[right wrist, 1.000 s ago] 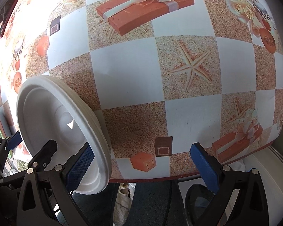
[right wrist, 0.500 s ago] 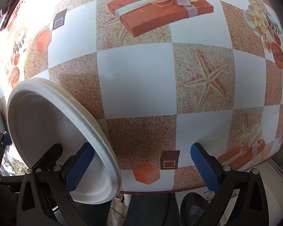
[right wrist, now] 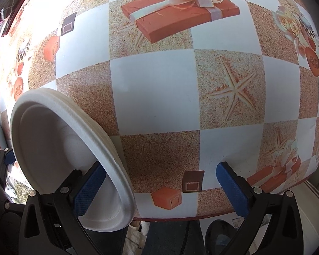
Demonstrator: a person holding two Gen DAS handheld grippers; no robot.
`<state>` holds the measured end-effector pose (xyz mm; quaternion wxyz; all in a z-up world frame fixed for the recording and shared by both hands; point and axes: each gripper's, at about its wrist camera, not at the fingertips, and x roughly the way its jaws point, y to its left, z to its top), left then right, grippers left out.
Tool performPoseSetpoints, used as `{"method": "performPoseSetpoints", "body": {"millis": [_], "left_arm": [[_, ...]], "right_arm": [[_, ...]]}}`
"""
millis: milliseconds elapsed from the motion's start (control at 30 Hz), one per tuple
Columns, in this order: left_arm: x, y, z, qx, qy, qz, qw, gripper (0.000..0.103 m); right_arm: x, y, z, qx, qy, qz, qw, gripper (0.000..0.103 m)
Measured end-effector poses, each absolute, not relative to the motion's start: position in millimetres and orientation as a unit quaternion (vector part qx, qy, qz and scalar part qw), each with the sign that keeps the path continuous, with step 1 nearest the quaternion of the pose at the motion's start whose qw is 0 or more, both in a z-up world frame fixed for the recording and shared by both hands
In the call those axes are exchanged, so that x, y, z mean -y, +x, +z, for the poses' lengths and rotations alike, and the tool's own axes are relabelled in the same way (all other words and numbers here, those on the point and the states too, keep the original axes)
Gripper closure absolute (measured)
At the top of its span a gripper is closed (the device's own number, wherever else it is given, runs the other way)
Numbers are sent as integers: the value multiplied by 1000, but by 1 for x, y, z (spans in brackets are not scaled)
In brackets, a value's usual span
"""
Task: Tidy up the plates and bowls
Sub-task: 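Grasp the white bowl stack rim with both grippers from opposite sides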
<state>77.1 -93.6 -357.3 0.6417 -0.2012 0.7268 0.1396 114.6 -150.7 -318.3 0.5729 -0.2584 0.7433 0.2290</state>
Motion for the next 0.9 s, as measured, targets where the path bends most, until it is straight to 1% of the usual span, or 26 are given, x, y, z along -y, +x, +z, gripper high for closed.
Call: {"method": "performPoseSetpoints", "body": {"millis": [200,300,467,567,600,633,667,700,733,767,833,867,900], "left_arm": [[88,76,-352,-730,-220,154,629,0],[83,72,-345,-719,-213,170,639,6],[84,77,-343,-717,-193,168,648,11],[86,78,-342,-711,-205,155,655,21],[85,78,-341,-707,-215,146,657,28],[87,79,-340,-705,-218,141,660,33],[89,81,-339,-703,-214,135,664,36],[92,82,-337,-702,-210,127,669,44],[95,83,-335,-699,-208,115,674,57],[98,85,-335,-699,-208,106,676,62],[100,87,-334,-699,-205,106,677,62],[99,87,-335,-698,-210,104,677,62],[101,88,-333,-697,-211,105,678,63]], "right_arm": [[150,110,-313,-736,-257,232,582,0],[152,108,-311,-735,-255,233,584,0],[154,107,-309,-734,-253,233,585,0],[153,107,-309,-736,-255,232,583,0],[153,108,-310,-738,-256,231,580,0],[152,108,-310,-741,-255,228,578,0],[150,109,-312,-745,-255,225,574,0],[148,109,-313,-748,-257,223,570,0],[147,108,-313,-750,-258,222,567,1],[146,106,-312,-750,-260,224,566,2],[141,102,-308,-746,-265,231,566,13],[138,100,-306,-743,-267,236,566,16],[135,98,-304,-741,-267,241,566,24]]}}
